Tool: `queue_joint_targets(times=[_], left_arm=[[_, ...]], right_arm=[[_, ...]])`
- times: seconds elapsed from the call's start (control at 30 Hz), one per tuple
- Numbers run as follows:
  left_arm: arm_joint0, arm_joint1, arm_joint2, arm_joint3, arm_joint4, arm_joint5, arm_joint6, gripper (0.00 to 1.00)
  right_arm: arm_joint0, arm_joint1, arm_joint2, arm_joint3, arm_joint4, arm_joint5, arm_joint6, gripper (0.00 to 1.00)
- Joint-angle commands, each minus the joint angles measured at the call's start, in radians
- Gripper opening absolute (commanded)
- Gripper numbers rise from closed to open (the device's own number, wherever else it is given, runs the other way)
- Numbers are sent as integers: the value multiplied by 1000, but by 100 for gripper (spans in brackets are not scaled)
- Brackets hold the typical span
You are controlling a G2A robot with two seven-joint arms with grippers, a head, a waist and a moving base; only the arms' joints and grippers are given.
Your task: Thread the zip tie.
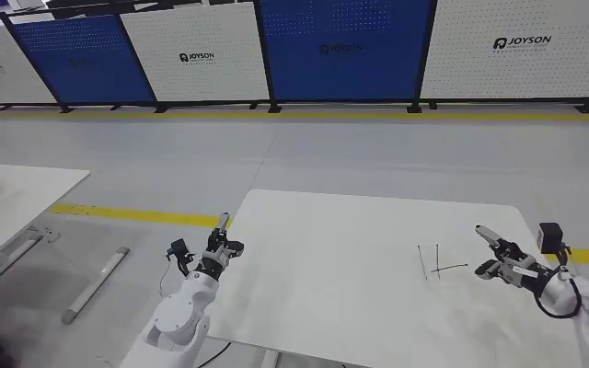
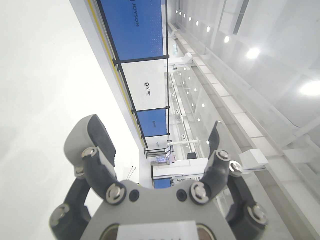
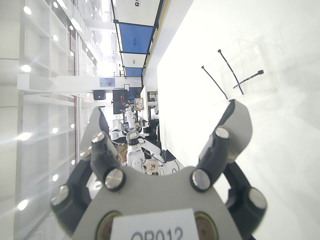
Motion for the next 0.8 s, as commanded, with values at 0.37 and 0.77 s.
queue_joint_targets(times=[0.37,0.77], left_arm=[[0,0,0,0,0,0,0,100],[0,0,0,0,0,0,0,100]], right_arm=[[-6,2,38,106,98,-105,-5,100],[188,16,-67,341,-4,-38,142,100]])
